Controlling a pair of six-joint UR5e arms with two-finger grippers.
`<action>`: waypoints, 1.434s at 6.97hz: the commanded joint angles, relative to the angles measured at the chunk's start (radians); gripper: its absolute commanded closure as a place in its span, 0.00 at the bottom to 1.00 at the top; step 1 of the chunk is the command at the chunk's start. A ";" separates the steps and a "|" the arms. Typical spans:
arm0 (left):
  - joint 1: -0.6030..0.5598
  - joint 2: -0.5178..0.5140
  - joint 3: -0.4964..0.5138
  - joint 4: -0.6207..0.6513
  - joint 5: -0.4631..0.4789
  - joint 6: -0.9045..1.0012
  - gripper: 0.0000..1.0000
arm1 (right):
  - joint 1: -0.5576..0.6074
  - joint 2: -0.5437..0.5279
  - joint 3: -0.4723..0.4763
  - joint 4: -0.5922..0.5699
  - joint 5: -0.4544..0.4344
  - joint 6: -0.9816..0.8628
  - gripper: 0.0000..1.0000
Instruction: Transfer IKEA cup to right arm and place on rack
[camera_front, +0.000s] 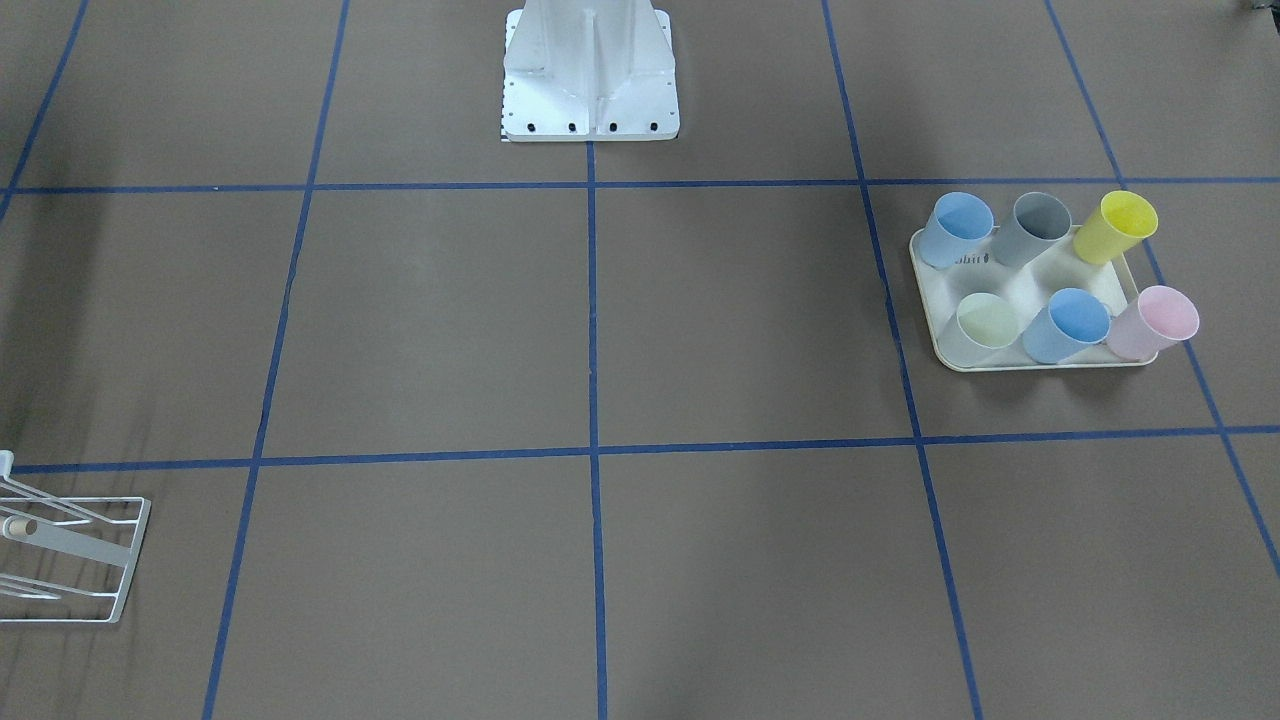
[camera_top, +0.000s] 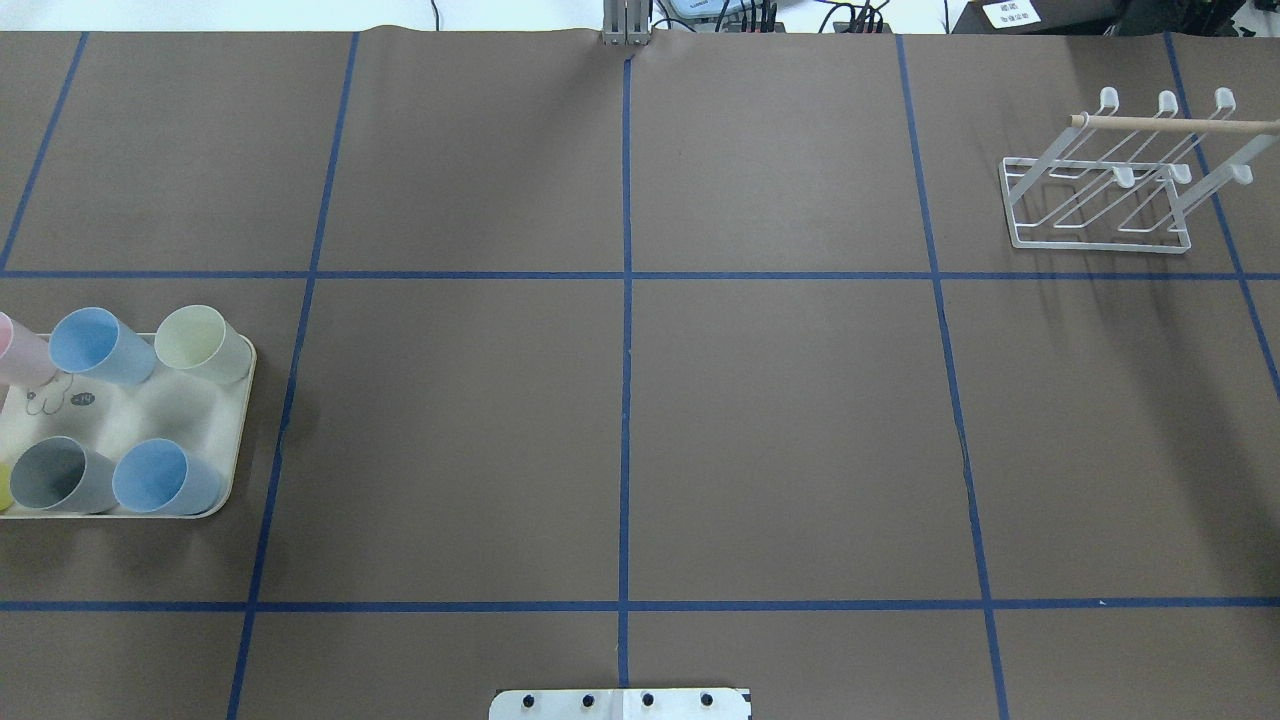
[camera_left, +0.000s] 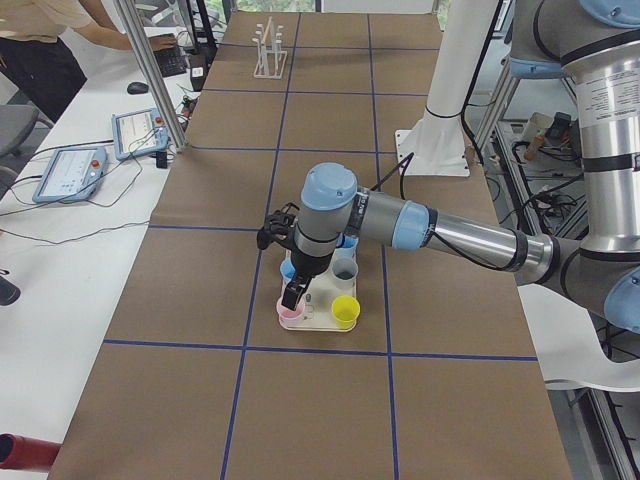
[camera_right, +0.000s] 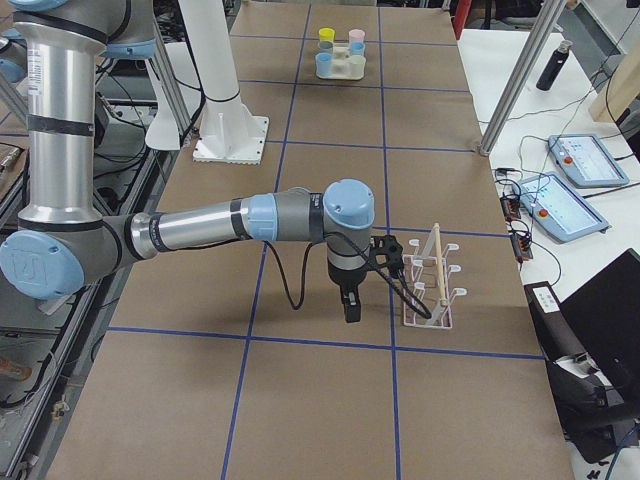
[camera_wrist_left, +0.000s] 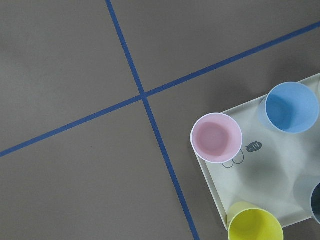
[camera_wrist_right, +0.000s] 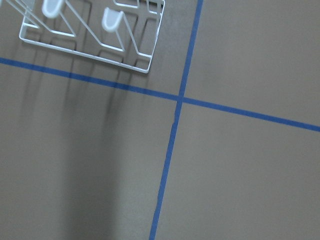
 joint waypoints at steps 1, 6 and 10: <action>0.000 -0.048 0.009 -0.053 0.004 -0.010 0.00 | 0.000 0.059 0.009 0.000 0.007 0.016 0.00; 0.041 -0.079 0.041 -0.107 -0.007 -0.197 0.00 | -0.044 0.026 0.008 0.194 0.024 0.016 0.00; 0.157 -0.077 0.225 -0.317 -0.004 -0.358 0.00 | -0.142 -0.002 0.006 0.271 0.159 0.144 0.01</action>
